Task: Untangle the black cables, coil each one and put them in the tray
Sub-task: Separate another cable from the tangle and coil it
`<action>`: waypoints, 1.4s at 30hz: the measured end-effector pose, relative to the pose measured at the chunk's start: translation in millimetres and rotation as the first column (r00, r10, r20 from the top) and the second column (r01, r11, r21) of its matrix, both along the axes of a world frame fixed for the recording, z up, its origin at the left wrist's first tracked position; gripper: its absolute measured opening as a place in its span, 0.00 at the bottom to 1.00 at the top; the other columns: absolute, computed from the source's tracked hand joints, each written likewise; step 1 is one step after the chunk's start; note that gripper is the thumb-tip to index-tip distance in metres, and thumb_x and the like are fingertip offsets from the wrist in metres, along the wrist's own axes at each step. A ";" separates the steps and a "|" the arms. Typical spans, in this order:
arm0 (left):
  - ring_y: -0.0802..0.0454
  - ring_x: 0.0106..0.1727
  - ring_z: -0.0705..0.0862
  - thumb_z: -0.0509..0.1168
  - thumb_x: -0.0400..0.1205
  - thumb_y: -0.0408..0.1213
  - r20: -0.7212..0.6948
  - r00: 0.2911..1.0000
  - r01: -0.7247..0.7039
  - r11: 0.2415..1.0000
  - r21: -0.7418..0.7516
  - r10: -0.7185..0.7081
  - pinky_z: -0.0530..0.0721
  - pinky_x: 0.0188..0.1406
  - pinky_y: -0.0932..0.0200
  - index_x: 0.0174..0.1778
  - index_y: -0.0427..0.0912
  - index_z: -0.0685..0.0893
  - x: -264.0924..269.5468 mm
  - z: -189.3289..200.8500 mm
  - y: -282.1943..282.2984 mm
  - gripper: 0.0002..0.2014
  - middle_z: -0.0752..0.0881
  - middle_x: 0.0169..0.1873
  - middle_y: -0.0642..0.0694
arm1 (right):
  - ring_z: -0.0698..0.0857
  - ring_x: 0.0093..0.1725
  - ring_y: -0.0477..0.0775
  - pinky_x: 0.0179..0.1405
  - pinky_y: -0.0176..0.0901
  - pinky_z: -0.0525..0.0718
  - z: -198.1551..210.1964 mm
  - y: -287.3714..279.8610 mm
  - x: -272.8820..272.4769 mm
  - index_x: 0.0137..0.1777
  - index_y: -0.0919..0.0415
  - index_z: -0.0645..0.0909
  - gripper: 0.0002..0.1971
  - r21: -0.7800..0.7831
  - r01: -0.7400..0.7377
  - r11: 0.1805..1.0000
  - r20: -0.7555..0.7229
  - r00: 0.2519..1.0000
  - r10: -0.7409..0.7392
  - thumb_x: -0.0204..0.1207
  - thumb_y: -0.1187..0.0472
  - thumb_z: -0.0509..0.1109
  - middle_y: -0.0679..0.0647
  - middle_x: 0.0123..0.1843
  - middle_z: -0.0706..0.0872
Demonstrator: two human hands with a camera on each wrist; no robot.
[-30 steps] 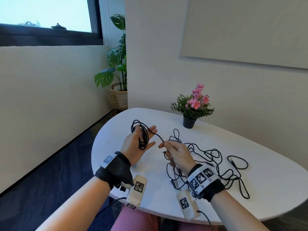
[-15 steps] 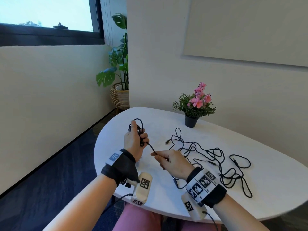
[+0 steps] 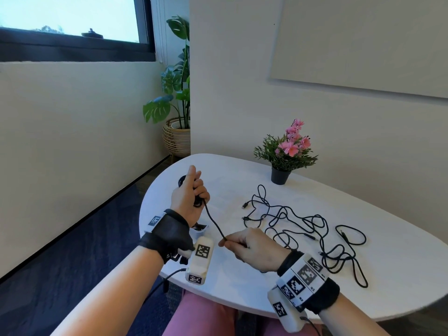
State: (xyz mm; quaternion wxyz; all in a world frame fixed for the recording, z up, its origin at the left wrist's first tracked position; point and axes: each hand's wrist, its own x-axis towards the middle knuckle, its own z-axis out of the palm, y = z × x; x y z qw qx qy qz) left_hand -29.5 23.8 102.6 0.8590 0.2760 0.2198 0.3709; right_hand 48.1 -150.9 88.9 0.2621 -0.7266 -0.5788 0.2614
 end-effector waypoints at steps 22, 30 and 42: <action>0.56 0.23 0.67 0.44 0.85 0.60 -0.381 0.886 0.422 0.800 0.426 -0.264 0.66 0.21 0.65 0.44 0.37 0.82 -12.5 -14.2 -46.1 0.31 0.75 0.28 0.46 | 0.82 0.23 0.41 0.29 0.34 0.82 26.2 37.0 19.4 0.47 0.62 0.88 0.06 0.408 0.478 0.778 -0.269 0.877 -0.399 0.71 0.64 0.77 0.51 0.31 0.86; 0.55 0.21 0.70 0.35 0.84 0.63 -0.498 0.786 0.581 0.713 0.392 -0.367 0.67 0.21 0.63 0.44 0.34 0.81 -14.2 -7.9 -48.0 0.39 0.83 0.29 0.41 | 0.86 0.41 0.52 0.49 0.49 0.85 31.3 37.3 29.0 0.44 0.59 0.91 0.04 0.405 0.356 0.842 -0.231 0.931 -0.282 0.71 0.65 0.76 0.59 0.43 0.89; 0.53 0.22 0.77 0.39 0.85 0.59 -0.613 0.744 0.643 0.533 0.549 -0.266 0.77 0.22 0.61 0.43 0.37 0.83 -10.5 -0.1 -46.9 0.34 0.88 0.37 0.31 | 0.80 0.30 0.43 0.41 0.28 0.76 30.5 31.7 16.8 0.57 0.58 0.87 0.12 0.448 0.142 0.883 0.181 0.952 -0.245 0.75 0.65 0.70 0.49 0.32 0.87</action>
